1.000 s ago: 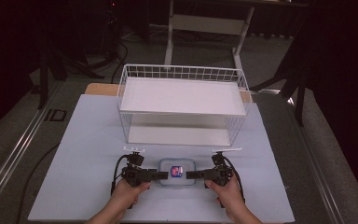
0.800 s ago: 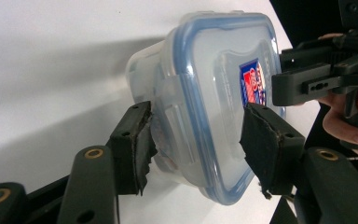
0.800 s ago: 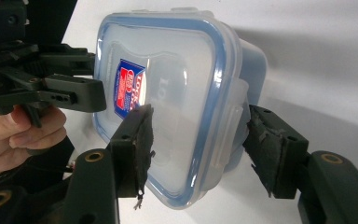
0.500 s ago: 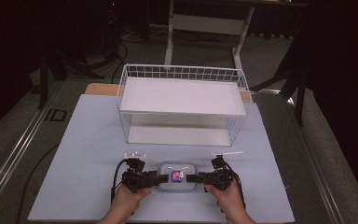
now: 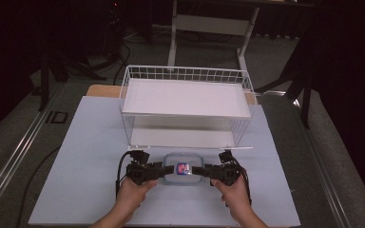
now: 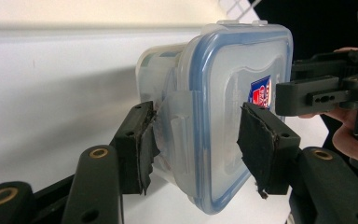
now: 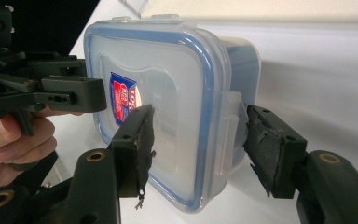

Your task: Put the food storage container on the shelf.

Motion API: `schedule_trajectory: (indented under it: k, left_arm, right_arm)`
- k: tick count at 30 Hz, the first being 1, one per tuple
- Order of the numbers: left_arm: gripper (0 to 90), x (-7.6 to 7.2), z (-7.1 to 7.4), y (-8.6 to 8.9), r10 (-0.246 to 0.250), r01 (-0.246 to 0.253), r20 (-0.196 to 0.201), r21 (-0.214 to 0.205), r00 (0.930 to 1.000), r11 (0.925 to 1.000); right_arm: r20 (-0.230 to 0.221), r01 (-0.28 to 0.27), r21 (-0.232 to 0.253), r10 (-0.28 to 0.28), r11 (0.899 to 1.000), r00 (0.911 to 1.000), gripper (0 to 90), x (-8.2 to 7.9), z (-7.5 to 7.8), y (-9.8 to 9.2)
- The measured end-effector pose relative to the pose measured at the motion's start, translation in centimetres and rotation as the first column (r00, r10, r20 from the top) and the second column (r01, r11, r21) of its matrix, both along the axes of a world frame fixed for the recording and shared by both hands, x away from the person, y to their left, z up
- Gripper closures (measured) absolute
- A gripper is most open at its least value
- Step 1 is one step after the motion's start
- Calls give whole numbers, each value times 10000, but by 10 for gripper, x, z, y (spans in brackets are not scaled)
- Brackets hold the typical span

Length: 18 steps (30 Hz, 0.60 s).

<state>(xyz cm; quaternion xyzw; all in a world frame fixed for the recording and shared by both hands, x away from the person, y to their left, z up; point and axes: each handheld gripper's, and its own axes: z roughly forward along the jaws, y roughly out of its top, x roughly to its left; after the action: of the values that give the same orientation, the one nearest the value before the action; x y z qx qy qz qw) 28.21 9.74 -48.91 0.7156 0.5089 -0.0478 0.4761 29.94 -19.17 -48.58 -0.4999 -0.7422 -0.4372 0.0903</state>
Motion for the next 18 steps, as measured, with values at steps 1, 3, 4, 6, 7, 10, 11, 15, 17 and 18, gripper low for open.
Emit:
schedule_trajectory:
  k: [1,3,4,6,7,10,11,15,17,18]
  left_arm:
    - [478,3,2,0,46,-45,98,-52,9999,10000]
    - [478,9,4,-2,204,-202,133,-176,9997,9996]
    - [478,13,5,-3,205,-201,223,-174,9995,9996]
    - [478,20,5,-4,279,-273,258,-242,9993,9993]
    - [478,23,4,-5,294,-288,243,-260,9993,9992]
    - [478,32,2,-6,363,-353,311,-320,9989,9989]
    - [478,32,2,-6,363,-353,311,-320,9989,9989]
    - [478,46,-1,-6,507,-489,455,-393,9977,9980]
    - [478,52,-1,-5,487,-468,530,-365,9974,9982]
    - [478,54,-1,-5,486,-470,528,-303,9974,9984]
  right_arm:
    - [106,36,11,-36,10000,9999,435,3,3,-1]
    - [261,105,36,-106,9999,9996,435,9,6,-1]
    - [382,160,72,-163,9998,9991,434,12,7,-2]
    - [513,276,127,-282,9995,9983,434,20,9,-4]
    - [559,332,141,-340,9993,9979,433,23,9,-4]
    - [768,504,148,-513,9986,9957,431,32,10,-5]
    - [854,570,124,-579,9983,9947,431,34,10,-4]
    - [823,773,306,-796,9965,9934,430,43,6,-4]
    - [755,941,462,-974,9945,9924,430,49,2,-3]
    - [755,941,462,-974,9945,9924,430,49,2,-3]
